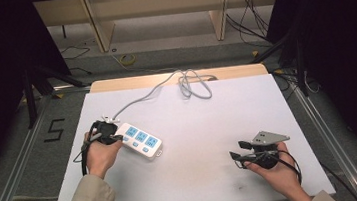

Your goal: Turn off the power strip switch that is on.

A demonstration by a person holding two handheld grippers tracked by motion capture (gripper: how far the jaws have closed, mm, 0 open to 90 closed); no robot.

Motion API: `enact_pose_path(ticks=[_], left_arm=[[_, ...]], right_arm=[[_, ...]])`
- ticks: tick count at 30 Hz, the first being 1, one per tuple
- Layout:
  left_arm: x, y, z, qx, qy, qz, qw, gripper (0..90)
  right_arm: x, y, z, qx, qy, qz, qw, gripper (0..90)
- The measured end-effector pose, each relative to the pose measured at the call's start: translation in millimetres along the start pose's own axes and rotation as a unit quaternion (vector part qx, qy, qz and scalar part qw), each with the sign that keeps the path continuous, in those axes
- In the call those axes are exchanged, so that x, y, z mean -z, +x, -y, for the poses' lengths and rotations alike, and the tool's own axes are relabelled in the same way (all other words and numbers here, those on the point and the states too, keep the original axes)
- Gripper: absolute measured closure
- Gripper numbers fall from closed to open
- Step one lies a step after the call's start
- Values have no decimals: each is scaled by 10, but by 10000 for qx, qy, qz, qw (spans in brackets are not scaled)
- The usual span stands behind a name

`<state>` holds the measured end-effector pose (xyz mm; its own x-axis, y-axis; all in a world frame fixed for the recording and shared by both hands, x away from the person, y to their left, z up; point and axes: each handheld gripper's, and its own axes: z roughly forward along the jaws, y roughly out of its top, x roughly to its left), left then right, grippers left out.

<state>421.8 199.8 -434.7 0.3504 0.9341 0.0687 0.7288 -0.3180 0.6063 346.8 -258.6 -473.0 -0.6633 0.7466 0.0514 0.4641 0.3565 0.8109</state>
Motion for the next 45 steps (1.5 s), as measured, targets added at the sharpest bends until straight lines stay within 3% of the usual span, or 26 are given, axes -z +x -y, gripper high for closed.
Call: enact_pose_path(ticks=[17,45], left_arm=[[-80,26,-61,-58,98,-115,9999,897],[-217,-20,-140,-117,193,-81,9997,897]], right_arm=[[-2,3,0,-6,1,8,10000,462],[-3,1,1,7,11,10,10000,461]])
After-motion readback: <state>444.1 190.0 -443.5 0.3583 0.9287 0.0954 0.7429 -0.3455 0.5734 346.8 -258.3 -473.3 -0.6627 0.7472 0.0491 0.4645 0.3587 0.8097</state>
